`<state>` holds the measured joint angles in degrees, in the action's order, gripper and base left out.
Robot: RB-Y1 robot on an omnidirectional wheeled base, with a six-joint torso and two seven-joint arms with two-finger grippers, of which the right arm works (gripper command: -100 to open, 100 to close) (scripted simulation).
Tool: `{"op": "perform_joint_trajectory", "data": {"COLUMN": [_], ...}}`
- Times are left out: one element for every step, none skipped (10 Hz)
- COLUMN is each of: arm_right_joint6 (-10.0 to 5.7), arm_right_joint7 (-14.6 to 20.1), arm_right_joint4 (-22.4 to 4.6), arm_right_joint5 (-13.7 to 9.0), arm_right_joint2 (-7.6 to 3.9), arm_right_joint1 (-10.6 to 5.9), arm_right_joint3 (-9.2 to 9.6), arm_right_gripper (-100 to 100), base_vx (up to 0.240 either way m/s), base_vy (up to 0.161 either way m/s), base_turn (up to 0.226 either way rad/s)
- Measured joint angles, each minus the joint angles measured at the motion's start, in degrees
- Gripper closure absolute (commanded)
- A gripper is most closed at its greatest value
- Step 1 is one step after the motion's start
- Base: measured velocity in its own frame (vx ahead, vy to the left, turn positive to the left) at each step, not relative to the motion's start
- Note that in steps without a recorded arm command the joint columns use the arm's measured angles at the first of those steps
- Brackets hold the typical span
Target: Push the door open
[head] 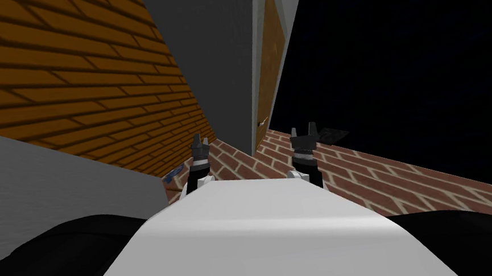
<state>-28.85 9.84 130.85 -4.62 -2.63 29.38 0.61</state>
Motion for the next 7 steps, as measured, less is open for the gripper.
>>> {"op": "perform_joint_trajectory", "data": {"arm_right_joint6": [-0.19, -0.18, -0.13, -0.22, -0.27, -0.38, -0.46], "arm_right_joint7": [0.10, 0.00, -0.22, -0.33, -0.56, -0.69, -0.78], "arm_right_joint4": [-0.95, -1.93, -2.93, -4.47, -5.82, -7.24, -8.44], "arm_right_joint5": [-0.01, 0.18, 0.44, 0.56, 0.87, 1.06, 1.22], "arm_right_joint2": [-0.41, -0.58, -0.65, -0.91, -0.96, -1.24, -1.42], "arm_right_joint1": [-0.16, -0.60, -1.04, -1.77, -2.32, -2.74, -3.19], "arm_right_joint3": [0.09, 0.49, 1.02, 1.28, 1.89, 2.37, 2.74], "arm_right_gripper": [-100, -100, -100, -100, -100, -100, -100], "base_vx": [0.130, 0.141, 0.136, 0.126, 0.117, 0.112, 0.134], "base_vy": [-0.122, -0.135, -0.163, -0.180, -0.150, -0.111, -0.148], "base_turn": [0.126, 0.127, 0.108, 0.120, 0.151, 0.107, 0.116]}}
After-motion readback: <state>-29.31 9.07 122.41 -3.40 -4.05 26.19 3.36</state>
